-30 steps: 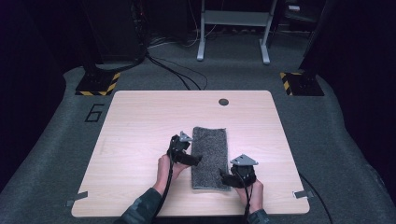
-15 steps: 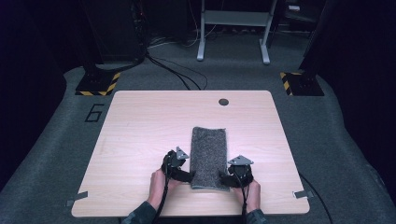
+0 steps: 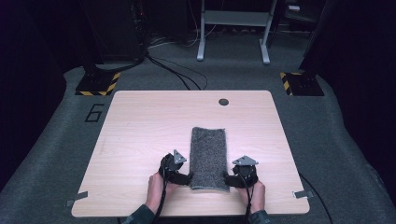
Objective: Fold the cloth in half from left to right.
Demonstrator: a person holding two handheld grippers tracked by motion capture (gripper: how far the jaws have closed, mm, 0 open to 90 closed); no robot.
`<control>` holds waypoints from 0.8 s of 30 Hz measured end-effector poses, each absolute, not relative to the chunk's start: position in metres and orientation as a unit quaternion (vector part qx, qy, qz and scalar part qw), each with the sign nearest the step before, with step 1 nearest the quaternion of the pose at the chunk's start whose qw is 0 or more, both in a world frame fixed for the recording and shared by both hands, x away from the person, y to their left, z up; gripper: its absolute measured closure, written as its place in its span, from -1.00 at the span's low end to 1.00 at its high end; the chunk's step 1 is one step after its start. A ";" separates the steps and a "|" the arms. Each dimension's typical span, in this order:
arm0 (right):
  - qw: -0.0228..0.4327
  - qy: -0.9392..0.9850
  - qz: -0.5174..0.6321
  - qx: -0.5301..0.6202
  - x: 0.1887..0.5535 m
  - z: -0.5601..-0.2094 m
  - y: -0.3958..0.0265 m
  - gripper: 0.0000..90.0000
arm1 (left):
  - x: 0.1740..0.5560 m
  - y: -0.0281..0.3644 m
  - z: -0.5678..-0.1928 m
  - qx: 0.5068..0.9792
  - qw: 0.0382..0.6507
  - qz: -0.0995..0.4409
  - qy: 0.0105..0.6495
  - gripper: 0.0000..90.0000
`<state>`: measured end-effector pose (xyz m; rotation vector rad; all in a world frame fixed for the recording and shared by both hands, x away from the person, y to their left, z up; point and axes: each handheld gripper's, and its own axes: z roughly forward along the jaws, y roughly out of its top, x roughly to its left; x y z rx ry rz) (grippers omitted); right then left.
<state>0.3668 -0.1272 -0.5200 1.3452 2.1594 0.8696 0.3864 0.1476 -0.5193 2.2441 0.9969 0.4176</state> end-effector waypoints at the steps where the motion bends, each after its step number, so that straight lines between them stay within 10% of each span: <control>1: 0.230 0.781 0.310 0.491 0.366 -0.520 -0.129 -0.48 | 0.385 0.148 -0.520 0.853 0.319 0.159 0.381 -0.68; 24: 0.198 0.799 0.328 0.463 0.356 -0.522 -0.102 -0.45 | 0.363 0.184 -0.521 0.847 0.325 0.150 0.393 -0.69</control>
